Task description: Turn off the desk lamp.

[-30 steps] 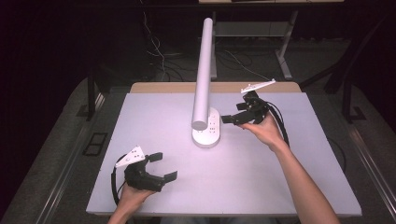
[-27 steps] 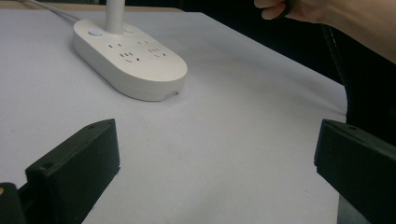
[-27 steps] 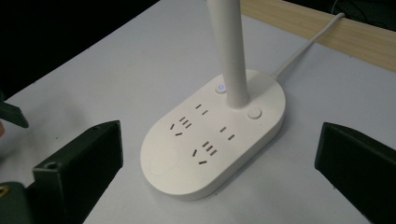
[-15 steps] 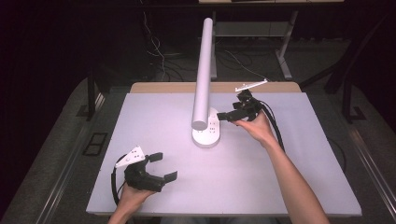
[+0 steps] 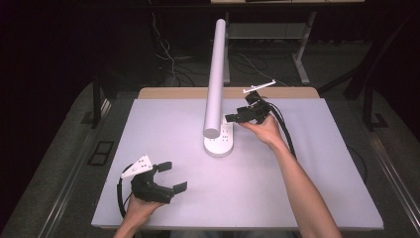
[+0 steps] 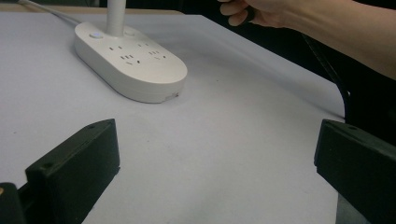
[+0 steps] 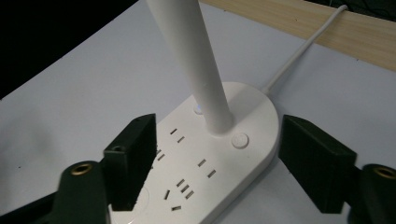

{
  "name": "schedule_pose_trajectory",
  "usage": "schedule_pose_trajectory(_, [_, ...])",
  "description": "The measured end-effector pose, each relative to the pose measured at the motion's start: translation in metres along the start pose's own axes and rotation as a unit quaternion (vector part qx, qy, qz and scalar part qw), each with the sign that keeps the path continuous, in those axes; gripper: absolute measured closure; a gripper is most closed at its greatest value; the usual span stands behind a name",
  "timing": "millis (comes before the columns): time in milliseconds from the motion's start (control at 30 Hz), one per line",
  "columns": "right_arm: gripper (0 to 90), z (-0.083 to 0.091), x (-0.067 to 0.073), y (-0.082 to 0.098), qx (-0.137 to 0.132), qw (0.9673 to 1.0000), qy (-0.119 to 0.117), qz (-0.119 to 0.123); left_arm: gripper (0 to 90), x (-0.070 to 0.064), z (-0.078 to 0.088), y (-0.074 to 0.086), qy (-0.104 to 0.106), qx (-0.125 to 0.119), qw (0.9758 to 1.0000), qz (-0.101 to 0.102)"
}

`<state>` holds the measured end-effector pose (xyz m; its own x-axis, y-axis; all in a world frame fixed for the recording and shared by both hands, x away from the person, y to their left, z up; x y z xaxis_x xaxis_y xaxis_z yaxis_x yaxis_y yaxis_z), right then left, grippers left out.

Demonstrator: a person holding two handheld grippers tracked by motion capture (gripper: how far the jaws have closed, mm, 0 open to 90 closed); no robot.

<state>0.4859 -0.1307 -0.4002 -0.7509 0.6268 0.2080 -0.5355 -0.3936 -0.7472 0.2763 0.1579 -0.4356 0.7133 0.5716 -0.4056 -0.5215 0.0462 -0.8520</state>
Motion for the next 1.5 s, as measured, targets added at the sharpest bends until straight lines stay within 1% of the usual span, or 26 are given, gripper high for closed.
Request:
schedule_pose_trajectory(67, [37.8, -0.003, 0.0, 0.0, 0.002, 1.0, 0.003, 0.002, 0.0, 0.0, 0.0, 0.0, 0.0, 0.0, 1.0, 0.0])
schedule_pose_trajectory(167, [46.1, -0.007, -0.001, 0.0, -0.001, 1.0, 0.009, -0.003, 0.0, 0.0, 0.0, 0.0, 0.0, 0.0, 1.0, 0.0])
schedule_pose_trajectory(200, [46.1, -0.007, -0.001, 0.0, -0.001, 1.0, 0.009, -0.003, 0.0, 0.0, 0.0, 0.0, 0.001, 0.0, 1.0, 0.0])
schedule_pose_trajectory(233, [51.2, -0.01, -0.004, 0.001, 0.0, 0.9999, 0.013, -0.005, 0.0, 0.0, 0.0, 0.0, 0.0, 0.0, 1.0, -0.001])
schedule_pose_trajectory(267, [53.6, -0.012, -0.005, 0.001, -0.001, 0.9999, 0.015, -0.008, 0.0, 0.0, 0.0, 0.0, 0.001, 0.0, 1.0, -0.001])
schedule_pose_trajectory(300, [53.6, -0.012, -0.005, 0.001, -0.001, 0.9999, 0.015, -0.008, 0.0, 0.0, 0.0, 0.0, 0.001, 0.0, 1.0, -0.001])
schedule_pose_trajectory(333, [58.8, -0.015, -0.007, 0.002, -0.002, 0.9998, 0.016, -0.008, 0.0, 0.0, 0.0, 0.0, 0.0, 0.0, 1.0, -0.001])
schedule_pose_trajectory(367, [60.9, -0.017, -0.009, 0.002, -0.002, 0.9998, 0.017, -0.005, 0.0, 0.0, 0.0, 0.0, 0.0, 0.001, 1.0, -0.001])
schedule_pose_trajectory(467, [66.7, -0.02, -0.012, 0.002, 0.002, 0.9998, 0.02, -0.009, 0.0, 0.0, 0.0, 0.0, 0.0, -0.001, 1.0, 0.002])
schedule_pose_trajectory(500, [66.7, -0.02, -0.012, 0.002, 0.002, 0.9998, 0.02, -0.009, 0.0, 0.001, 0.0, 0.0, -0.001, -0.001, 1.0, 0.002])
schedule_pose_trajectory(533, [69.6, -0.021, -0.014, 0.003, 0.002, 0.9998, 0.018, -0.009, 0.0, 0.001, 0.0, 0.0, -0.001, -0.002, 1.0, 0.002])
schedule_pose_trajectory(567, [69.6, -0.021, -0.014, 0.003, 0.002, 0.9998, 0.018, -0.009, 0.0, 0.001, 0.0, 0.0, -0.001, -0.001, 1.0, 0.002])
schedule_pose_trajectory(600, [74.0, -0.023, -0.015, 0.003, 0.004, 0.9998, 0.016, -0.011, 0.0, 0.001, 0.0, 0.0, -0.001, 0.0, 1.0, 0.001])
schedule_pose_trajectory(767, [84.5, -0.029, -0.017, 0.004, 0.004, 0.9999, 0.008, -0.013, 0.0, 0.0, -0.001, 0.0, 0.0, 0.001, 1.0, -0.001])
schedule_pose_trajectory(800, [86.4, -0.03, -0.018, 0.004, 0.004, 0.9999, 0.01, -0.012, 0.0, 0.0, -0.001, 0.0, 0.0, 0.001, 1.0, -0.001])
schedule_pose_trajectory(833, [86.4, -0.03, -0.018, 0.004, 0.004, 0.9999, 0.01, -0.012, 0.0, 0.0, -0.001, 0.0, 0.0, 0.002, 1.0, -0.001])
schedule_pose_trajectory(867, [88.4, -0.032, -0.019, 0.004, 0.003, 0.9999, 0.011, -0.01, 0.0, 0.0, -0.001, 0.0, 0.0, 0.001, 1.0, -0.001])
schedule_pose_trajectory(900, [89.9, -0.033, -0.018, 0.004, 0.004, 0.9998, 0.013, -0.015, 0.0, 0.0, -0.001, 0.0, 0.0, 0.001, 1.0, 0.0])
schedule_pose_trajectory(1000, [89.9, -0.036, -0.02, 0.005, 0.005, 0.9998, 0.016, -0.014, 0.0, 0.001, -0.001, 0.0, 0.0, 0.0, 1.0, 0.001])
schedule_pose_trajectory(1233, [90.0, -0.048, -0.019, 0.011, 0.018, 0.9997, 0.008, -0.012, 0.0, 0.001, -0.001, 0.0, 0.0, 0.0, 1.0, 0.001])
schedule_pose_trajectory(1333, [90.0, -0.052, -0.018, 0.013, 0.023, 0.9996, 0.009, -0.013, 0.0, 0.001, -0.001, 0.0, 0.001, 0.0, 1.0, 0.001])
schedule_pose_trajectory(1467, [90.0, -0.054, -0.019, 0.014, 0.026, 0.9995, 0.012, -0.012, 0.0, 0.001, -0.001, -0.001, 0.001, 0.0, 1.0, 0.002])
schedule_pose_trajectory(1500, [90.0, -0.055, -0.02, 0.015, 0.023, 0.9995, 0.01, -0.017, 0.0, 0.001, -0.001, -0.001, 0.001, 0.0, 1.0, 0.002])
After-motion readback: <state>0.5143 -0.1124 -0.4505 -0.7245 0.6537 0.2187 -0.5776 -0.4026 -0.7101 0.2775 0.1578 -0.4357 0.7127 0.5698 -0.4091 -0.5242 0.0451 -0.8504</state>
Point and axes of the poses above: each handheld gripper's, and its own axes: z roughly backward along the jaws, y roughly out of its underside, x roughly to its left, the point moved 4 cm from there along -z, roughly forward along the jaws, and after that the axes turned 7 degrees about z, right-handed, at the moved point
